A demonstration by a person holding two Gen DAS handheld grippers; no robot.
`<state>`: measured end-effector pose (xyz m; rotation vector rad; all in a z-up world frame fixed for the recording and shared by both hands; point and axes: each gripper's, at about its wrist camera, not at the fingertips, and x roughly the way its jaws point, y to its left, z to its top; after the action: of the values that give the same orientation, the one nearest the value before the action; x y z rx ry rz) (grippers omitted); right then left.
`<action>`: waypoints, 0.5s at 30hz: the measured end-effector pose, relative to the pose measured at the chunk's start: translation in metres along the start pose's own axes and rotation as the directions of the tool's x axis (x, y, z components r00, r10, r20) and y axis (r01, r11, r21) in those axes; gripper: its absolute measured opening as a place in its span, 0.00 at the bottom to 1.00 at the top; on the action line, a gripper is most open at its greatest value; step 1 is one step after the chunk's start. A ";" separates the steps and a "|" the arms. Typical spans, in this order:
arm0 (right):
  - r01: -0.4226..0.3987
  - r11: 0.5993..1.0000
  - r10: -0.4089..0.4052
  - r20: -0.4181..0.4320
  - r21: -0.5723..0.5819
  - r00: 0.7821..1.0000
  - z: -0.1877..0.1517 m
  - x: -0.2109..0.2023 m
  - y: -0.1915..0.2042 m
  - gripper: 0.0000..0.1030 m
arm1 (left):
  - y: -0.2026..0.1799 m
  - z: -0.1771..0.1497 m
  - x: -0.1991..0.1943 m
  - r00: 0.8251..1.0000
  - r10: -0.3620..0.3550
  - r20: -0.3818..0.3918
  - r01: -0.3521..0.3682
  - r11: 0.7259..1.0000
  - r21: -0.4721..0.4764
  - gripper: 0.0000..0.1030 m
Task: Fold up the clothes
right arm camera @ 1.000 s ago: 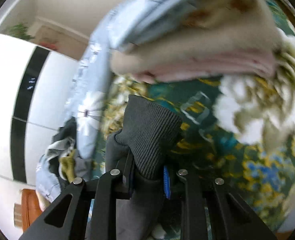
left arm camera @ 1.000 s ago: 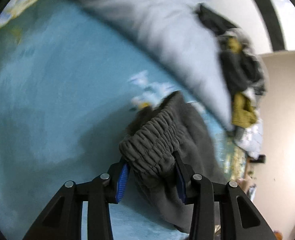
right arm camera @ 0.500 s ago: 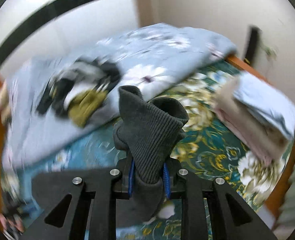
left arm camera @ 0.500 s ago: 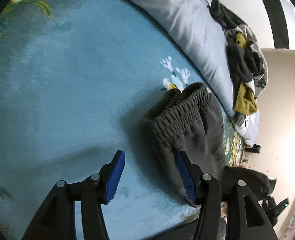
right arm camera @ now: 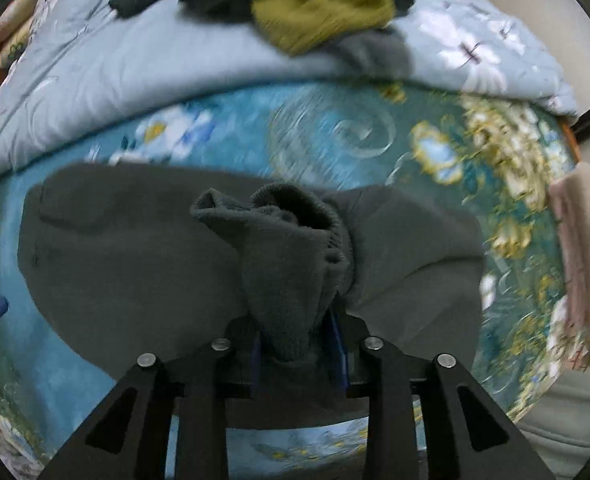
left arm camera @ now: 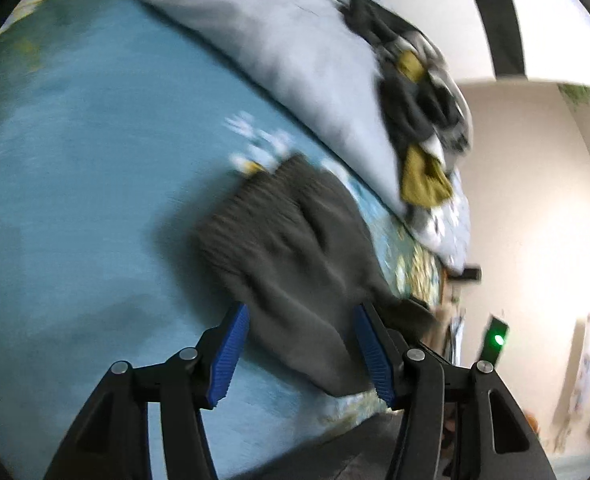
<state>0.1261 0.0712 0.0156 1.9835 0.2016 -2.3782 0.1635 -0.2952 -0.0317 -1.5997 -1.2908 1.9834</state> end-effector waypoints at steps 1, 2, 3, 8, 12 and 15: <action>-0.047 0.999 0.047 -0.010 -0.001 0.999 -0.004 0.001 0.001 0.44 | -0.009 -0.003 0.012 0.999 -0.012 -0.030 0.013 1.000 0.023 0.61; -0.097 0.995 0.097 -0.019 -0.002 0.995 -0.008 0.002 0.002 0.49 | -0.018 -0.005 0.025 0.998 -0.024 -0.060 0.027 0.999 0.047 0.62; -0.158 0.987 0.158 -0.025 0.002 0.987 -0.011 0.001 0.002 0.55 | -0.028 -0.008 0.037 0.995 -0.035 -0.090 0.041 0.997 0.069 0.63; -0.310 0.946 0.307 0.046 0.094 0.951 -0.023 -0.023 -0.029 0.57 | -0.070 -0.023 0.110 0.967 -0.061 -0.246 0.097 0.986 0.137 0.66; -0.365 0.891 0.338 0.144 0.270 0.930 -0.043 -0.044 -0.084 0.57 | -0.100 -0.036 0.154 0.952 -0.004 -0.307 0.073 0.974 0.215 0.66; -0.367 0.857 0.304 0.219 0.361 0.927 -0.059 -0.059 -0.122 0.57 | -0.117 -0.045 0.183 0.944 0.040 -0.326 0.053 0.961 0.272 0.66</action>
<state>0.1805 0.1962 0.0722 1.7584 -0.6348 -2.4547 0.1050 -0.0828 -0.0573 -1.6891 -0.8483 1.7062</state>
